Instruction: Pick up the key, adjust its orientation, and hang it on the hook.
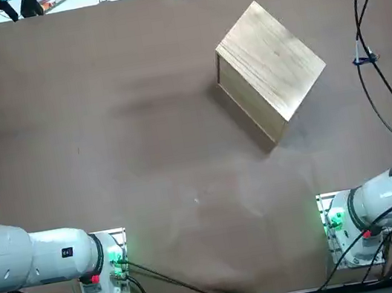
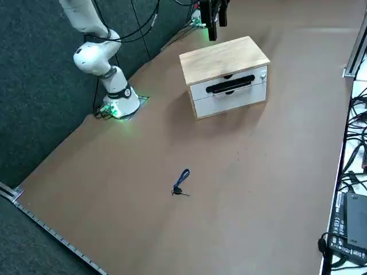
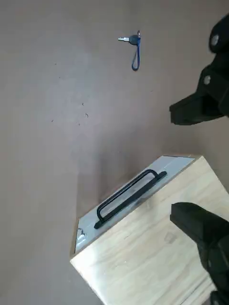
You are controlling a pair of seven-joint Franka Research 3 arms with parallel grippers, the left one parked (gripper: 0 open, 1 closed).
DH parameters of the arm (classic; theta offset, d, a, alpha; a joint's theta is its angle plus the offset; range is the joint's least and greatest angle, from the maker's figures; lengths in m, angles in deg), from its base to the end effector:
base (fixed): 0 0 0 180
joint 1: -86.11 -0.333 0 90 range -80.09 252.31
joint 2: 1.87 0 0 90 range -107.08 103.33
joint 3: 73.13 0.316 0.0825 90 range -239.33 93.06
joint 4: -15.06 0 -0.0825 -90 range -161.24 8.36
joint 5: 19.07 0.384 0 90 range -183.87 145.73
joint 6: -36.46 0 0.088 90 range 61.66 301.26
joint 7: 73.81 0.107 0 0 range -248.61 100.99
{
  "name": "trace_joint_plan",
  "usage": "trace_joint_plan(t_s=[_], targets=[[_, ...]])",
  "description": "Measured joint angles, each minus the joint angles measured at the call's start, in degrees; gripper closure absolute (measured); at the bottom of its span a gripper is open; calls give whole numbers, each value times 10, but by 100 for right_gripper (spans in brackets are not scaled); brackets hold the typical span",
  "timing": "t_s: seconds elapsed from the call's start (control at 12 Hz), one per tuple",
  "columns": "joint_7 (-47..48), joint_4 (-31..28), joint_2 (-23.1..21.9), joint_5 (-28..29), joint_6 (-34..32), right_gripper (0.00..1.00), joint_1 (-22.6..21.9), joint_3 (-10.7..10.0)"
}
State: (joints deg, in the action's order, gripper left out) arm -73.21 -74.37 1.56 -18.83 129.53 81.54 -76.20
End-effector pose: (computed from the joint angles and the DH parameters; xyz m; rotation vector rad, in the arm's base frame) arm 0.5770 0.0164 0.6001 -3.1404 -0.0245 -0.0059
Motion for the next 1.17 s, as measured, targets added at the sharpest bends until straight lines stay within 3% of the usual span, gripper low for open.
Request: trace_joint_plan(t_s=[0.58, 1.17], targets=[[0, 0, 9, 0, 0, 0, 10, -1], [19, 0, 48, -1, 12, 0, 78, -3]])
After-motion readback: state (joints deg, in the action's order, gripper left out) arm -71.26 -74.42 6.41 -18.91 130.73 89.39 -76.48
